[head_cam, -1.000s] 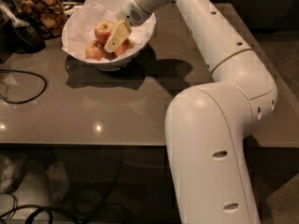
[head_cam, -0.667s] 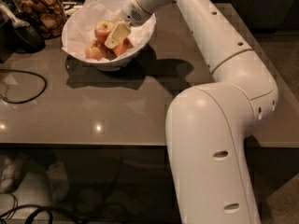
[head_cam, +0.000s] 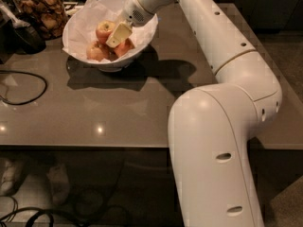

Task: Pick apple from white bowl

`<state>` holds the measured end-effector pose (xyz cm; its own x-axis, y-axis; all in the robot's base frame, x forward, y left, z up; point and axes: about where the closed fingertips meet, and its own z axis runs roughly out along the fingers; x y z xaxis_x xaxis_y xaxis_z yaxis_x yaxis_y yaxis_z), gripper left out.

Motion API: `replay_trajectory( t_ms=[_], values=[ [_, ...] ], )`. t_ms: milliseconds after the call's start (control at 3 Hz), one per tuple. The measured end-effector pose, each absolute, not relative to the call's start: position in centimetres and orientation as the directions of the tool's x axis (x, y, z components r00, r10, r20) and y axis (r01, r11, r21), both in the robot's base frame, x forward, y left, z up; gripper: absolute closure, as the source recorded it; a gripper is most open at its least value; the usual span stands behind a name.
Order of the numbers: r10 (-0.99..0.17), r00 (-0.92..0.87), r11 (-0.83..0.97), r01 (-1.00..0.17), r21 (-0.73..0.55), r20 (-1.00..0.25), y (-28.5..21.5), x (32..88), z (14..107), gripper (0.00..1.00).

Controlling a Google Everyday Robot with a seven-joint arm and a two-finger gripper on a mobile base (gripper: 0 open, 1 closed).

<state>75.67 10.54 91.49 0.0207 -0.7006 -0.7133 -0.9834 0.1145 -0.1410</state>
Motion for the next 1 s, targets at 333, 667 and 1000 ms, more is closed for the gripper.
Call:
replay_trajectory(
  t_ms=[333, 667, 1000],
  values=[
    [-0.701, 0.021, 0.115, -0.983, -0.141, -0.713, 10.5, 75.7, 91.5, 1.00],
    [-0.700, 0.033, 0.136, -0.974, -0.179, -0.713, 10.5, 75.2, 94.0, 1.00],
    [-0.691, 0.044, 0.154, -0.966, -0.206, -0.721, 10.5, 74.6, 96.3, 1.00]
  ],
)
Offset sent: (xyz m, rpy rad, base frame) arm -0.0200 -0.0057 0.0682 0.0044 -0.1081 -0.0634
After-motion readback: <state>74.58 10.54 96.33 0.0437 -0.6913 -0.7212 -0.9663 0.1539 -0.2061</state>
